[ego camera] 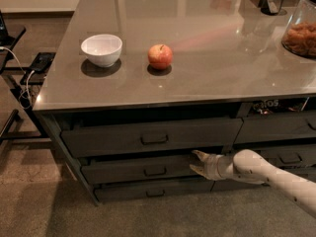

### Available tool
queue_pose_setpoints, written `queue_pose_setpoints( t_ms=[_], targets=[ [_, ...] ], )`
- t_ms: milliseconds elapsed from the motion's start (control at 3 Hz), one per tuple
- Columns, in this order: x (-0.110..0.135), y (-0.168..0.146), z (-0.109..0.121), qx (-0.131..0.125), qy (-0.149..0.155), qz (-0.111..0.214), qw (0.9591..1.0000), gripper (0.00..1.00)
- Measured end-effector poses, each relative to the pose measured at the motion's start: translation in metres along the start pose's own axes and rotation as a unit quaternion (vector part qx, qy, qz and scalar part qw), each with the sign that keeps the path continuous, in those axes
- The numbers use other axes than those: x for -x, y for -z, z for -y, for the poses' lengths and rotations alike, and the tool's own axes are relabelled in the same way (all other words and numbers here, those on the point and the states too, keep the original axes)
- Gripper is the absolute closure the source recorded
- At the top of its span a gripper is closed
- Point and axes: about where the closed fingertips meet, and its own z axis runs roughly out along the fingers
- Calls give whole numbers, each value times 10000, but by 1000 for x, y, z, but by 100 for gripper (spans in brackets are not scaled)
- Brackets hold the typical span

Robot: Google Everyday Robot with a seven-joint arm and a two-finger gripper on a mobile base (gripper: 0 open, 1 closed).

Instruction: Open middle drawer

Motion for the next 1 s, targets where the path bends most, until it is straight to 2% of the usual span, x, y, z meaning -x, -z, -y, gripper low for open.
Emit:
queue_pose_setpoints(
  t_ms=[333,667,1000],
  targets=[
    [2,1,5,0,0,0,10000,100],
    [2,1,5,0,0,0,10000,81],
    [2,1,5,0,0,0,10000,58]
  ],
)
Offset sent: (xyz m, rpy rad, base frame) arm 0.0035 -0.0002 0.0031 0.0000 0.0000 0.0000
